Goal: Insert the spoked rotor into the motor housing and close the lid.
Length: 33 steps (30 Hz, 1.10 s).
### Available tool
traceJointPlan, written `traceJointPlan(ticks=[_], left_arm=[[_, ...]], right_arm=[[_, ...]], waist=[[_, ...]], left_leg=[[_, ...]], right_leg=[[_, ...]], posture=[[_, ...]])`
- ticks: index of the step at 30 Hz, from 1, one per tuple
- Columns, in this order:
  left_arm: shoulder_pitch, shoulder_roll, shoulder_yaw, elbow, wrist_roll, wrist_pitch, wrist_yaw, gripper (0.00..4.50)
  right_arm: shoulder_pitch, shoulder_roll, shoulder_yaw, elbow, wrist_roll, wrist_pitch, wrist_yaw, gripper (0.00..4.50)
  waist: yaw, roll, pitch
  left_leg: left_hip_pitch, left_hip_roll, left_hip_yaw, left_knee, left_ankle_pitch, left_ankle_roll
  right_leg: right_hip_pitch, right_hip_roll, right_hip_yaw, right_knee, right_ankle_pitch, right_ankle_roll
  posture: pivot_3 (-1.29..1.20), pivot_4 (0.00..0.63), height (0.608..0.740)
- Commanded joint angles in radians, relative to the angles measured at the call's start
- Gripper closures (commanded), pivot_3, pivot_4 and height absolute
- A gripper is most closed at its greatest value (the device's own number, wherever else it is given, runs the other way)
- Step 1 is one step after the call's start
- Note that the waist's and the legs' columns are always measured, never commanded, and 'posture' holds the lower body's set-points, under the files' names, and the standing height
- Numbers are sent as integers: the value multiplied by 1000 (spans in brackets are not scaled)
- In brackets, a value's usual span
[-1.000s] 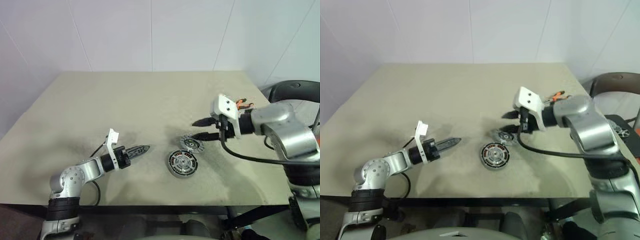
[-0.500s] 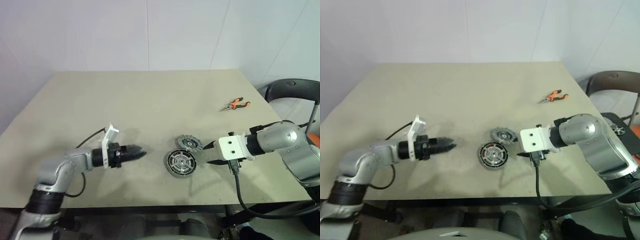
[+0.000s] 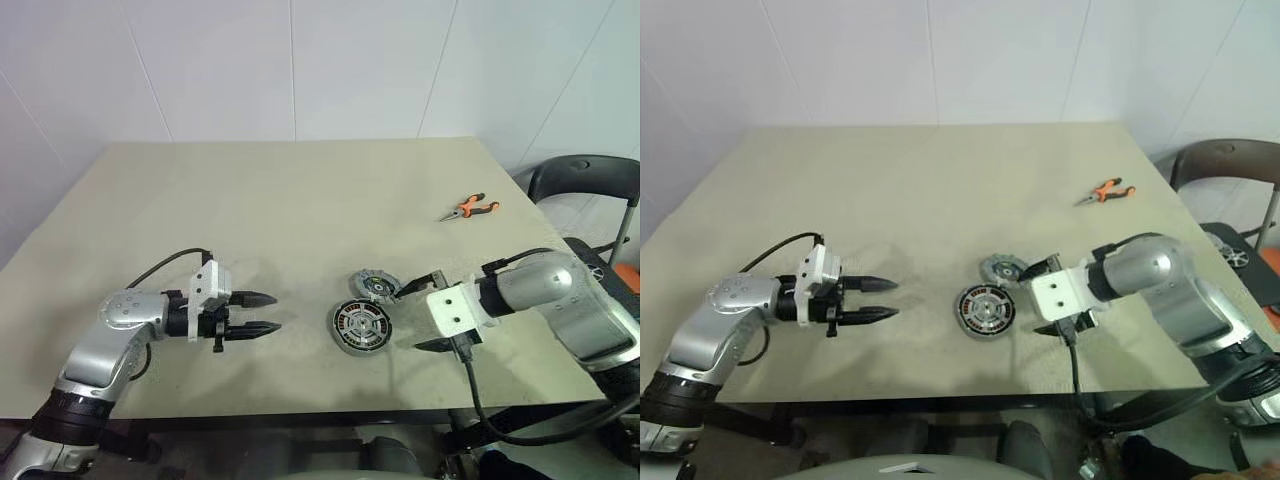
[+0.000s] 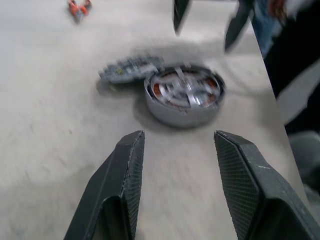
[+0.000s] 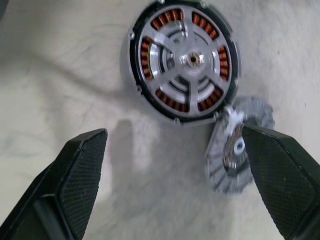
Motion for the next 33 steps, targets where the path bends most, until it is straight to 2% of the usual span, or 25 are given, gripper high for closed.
traceJointPlan(ticks=[1, 5, 12, 22, 33], left_arm=[[-38, -3, 20, -33, -38, 84, 38, 2141], [-34, 0, 18, -63, -60, 157, 52, 2141], [-15, -13, 19, -105, -73, 201, 79, 2141], [7, -17, 8, -142, -75, 235, 114, 2141], [20, -27, 9, -154, -77, 243, 140, 2141]], right_arm=[[-41, 28, 13, 13, -43, -70, -34, 30], [-55, 45, 34, 55, -90, -183, -58, 30], [-69, 51, 55, 74, -89, -245, -37, 2331], [-80, 48, 101, 120, -128, -322, -15, 2331], [-154, 113, 170, 235, -195, -438, -23, 2331]], waist=[[-1, 0, 0], [-1, 0, 0], [-2, 0, 0], [-1, 1, 0], [-1, 1, 0]], left_leg=[[0, 0, 0, 1, 0, 0], [0, 0, 0, 3, 0, 1], [2, 1, 0, 6, 0, 1], [3, 1, 0, 6, 0, 0], [3, 1, 0, 6, 0, 0]], right_leg=[[0, 0, 0, 1, 0, 0], [1, 0, 0, 1, 0, 0], [2, 0, -1, 5, 0, 0], [2, 0, -1, 6, 0, 0], [3, 1, -1, 6, 0, 0]], posture=[[0, 0, 740], [0, 0, 740], [0, 0, 740], [0, 0, 740], [0, 0, 740]])
